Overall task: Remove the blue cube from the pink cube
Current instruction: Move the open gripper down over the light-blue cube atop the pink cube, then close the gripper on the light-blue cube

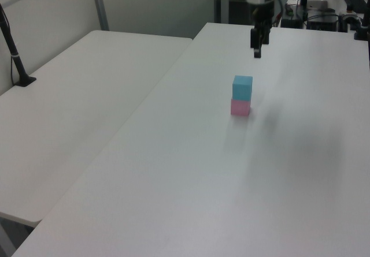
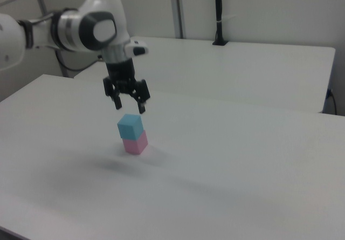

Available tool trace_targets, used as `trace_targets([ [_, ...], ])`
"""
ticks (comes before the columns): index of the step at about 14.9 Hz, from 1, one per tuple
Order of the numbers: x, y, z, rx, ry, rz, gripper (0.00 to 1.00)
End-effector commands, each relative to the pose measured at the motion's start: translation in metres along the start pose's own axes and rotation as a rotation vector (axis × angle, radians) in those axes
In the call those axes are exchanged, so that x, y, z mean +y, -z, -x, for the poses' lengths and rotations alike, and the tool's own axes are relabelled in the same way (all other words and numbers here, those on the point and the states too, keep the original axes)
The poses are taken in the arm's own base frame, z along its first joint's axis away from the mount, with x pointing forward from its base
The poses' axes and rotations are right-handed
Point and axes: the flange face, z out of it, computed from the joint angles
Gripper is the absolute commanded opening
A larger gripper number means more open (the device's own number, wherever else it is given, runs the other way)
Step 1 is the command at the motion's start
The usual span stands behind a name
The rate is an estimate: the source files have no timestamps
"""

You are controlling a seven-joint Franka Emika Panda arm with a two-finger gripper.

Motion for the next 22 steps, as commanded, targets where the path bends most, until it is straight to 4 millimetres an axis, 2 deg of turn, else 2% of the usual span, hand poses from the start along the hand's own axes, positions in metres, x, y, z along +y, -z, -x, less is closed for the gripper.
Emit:
trace_targets([
  [1, -0.035, -0.038, -0.017, 0.004, 0.070, 0.024, 1.00],
  [3, -0.055, -0.055, -0.027, 0.030, 0.055, 0.025, 1.00],
  [4, -0.059, -0.056, -0.028, 0.038, 0.046, 0.023, 1.00],
  [6, -0.062, -0.056, -0.029, 0.043, 0.044, 0.017, 1.00],
  [9, -0.064, -0.067, -0.031, 0.026, 0.048, 0.020, 1.00],
  [10, -0.063, -0.070, -0.031, 0.022, 0.058, 0.026, 0.97],
  [11, -0.062, -0.080, -0.031, 0.010, 0.068, 0.033, 0.84],
  [12, -0.063, -0.082, -0.033, 0.023, 0.081, 0.032, 0.75],
  [16, -0.060, -0.080, -0.033, 0.038, 0.092, 0.031, 0.36],
  [17, -0.061, -0.078, -0.032, 0.037, 0.091, 0.029, 0.31],
  [20, -0.054, -0.056, -0.025, 0.041, 0.074, 0.020, 0.31],
  [22, -0.035, -0.037, -0.015, 0.028, 0.064, 0.018, 0.31],
])
